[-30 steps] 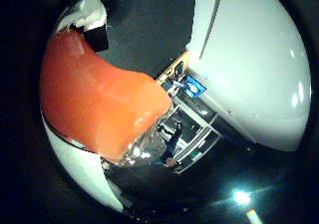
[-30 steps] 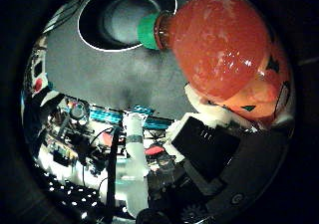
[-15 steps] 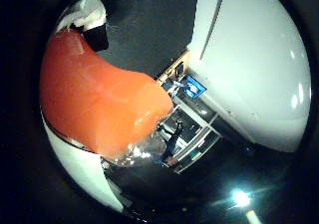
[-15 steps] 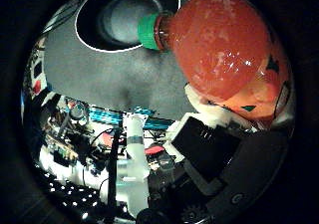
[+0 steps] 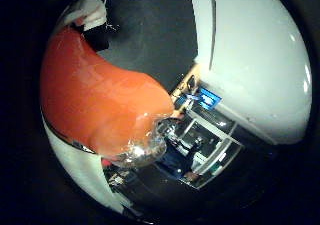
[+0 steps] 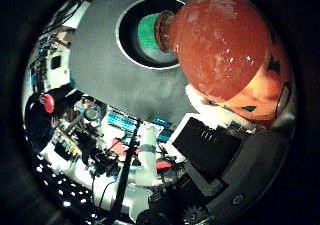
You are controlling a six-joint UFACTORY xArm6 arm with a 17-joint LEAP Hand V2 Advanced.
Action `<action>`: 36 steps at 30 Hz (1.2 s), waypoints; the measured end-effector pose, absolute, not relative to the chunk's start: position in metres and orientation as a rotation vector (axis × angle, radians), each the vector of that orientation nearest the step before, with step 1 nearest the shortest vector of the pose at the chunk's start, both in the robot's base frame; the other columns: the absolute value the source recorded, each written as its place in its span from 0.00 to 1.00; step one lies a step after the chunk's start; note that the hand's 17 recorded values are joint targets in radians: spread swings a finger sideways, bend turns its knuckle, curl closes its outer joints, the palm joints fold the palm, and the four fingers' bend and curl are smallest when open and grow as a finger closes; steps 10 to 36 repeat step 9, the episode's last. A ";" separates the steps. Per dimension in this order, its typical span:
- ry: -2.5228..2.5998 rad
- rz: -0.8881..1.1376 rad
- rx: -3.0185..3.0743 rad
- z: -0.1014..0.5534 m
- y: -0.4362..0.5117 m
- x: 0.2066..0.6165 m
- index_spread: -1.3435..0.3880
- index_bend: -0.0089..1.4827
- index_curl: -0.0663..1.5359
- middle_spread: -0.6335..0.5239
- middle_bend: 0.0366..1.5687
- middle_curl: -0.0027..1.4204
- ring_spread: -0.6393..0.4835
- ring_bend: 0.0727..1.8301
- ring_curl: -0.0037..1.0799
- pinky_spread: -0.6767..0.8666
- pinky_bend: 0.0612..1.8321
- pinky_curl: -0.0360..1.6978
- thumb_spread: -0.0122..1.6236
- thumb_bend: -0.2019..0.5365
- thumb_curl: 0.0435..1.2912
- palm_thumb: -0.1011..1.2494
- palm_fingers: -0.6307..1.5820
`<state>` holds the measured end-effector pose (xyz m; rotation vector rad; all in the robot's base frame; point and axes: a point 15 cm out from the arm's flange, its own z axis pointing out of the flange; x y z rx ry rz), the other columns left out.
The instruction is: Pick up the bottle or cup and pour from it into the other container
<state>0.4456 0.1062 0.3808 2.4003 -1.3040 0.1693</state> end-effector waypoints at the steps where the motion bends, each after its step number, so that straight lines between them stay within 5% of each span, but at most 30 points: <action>1: -1.324 0.147 2.440 0.383 0.114 0.444 0.60 0.70 0.68 0.29 0.67 0.86 0.29 0.65 0.91 0.27 0.67 0.55 0.22 0.25 0.71 0.86 0.76; 9: -1.517 -0.081 2.759 0.406 0.180 0.442 0.60 0.70 0.67 0.29 0.67 0.86 0.30 0.65 0.92 0.27 0.66 0.56 0.19 0.25 0.71 0.87 0.76; 36: -1.517 -0.081 2.759 0.406 0.180 0.442 0.60 0.70 0.67 0.29 0.67 0.86 0.30 0.65 0.92 0.27 0.66 0.56 0.19 0.25 0.71 0.87 0.76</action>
